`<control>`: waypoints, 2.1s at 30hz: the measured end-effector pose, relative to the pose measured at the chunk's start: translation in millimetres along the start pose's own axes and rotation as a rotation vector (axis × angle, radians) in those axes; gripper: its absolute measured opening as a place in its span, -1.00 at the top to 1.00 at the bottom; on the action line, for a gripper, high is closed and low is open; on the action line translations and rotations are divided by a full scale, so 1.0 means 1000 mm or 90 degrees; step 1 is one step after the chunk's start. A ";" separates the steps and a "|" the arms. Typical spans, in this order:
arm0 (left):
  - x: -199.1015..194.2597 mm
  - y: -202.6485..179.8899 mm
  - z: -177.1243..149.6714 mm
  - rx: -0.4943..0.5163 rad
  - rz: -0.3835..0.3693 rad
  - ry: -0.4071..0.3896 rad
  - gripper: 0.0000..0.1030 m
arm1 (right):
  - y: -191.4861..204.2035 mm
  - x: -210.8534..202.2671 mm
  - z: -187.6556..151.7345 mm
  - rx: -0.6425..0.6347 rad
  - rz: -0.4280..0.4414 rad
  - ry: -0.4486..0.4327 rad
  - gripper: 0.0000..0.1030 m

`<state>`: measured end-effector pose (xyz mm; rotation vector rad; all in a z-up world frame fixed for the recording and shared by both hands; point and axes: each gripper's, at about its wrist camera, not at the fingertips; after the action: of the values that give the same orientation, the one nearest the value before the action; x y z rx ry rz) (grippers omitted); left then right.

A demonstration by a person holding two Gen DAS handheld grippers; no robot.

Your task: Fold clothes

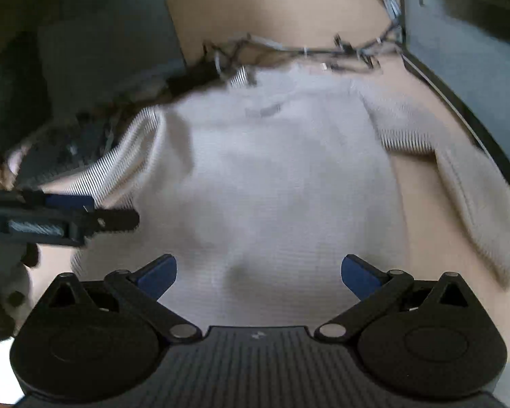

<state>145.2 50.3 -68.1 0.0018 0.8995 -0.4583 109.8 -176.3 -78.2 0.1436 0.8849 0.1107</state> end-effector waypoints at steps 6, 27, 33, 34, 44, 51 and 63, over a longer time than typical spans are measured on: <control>0.008 -0.008 -0.045 0.002 -0.032 0.013 -0.94 | 0.013 0.011 -0.028 -0.132 -0.084 0.004 -1.00; -0.124 -0.125 -0.122 -0.050 0.175 -0.160 -1.00 | -0.029 -0.147 -0.101 0.106 -0.093 -0.168 -1.00; -0.141 -0.146 -0.134 -0.060 0.182 -0.177 -1.00 | -0.028 -0.165 -0.111 0.061 -0.103 -0.176 -1.00; -0.143 -0.148 -0.137 -0.060 0.182 -0.175 -1.00 | -0.030 -0.167 -0.113 0.059 -0.098 -0.174 -1.00; -0.150 -0.164 -0.150 -0.065 0.184 -0.175 -1.00 | -0.023 -0.175 -0.124 0.000 -0.099 -0.186 -1.00; -0.149 -0.164 -0.151 -0.071 0.184 -0.174 -1.00 | -0.025 -0.178 -0.128 -0.012 -0.106 -0.193 -1.00; -0.146 -0.167 -0.150 -0.074 0.186 -0.172 -1.00 | -0.026 -0.176 -0.127 -0.015 -0.105 -0.194 -1.00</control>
<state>-109.8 -16.0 -20.3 -0.0339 0.6458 -0.1289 -98.6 -219.7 -27.7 0.0627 0.5882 -0.0548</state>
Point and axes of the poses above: each gripper's, at about its wrist camera, not at the fingertips, and x roughly the way its jaws point, y to its left, z to its top, and after that the axes turned 4 degrees about -z, right-handed
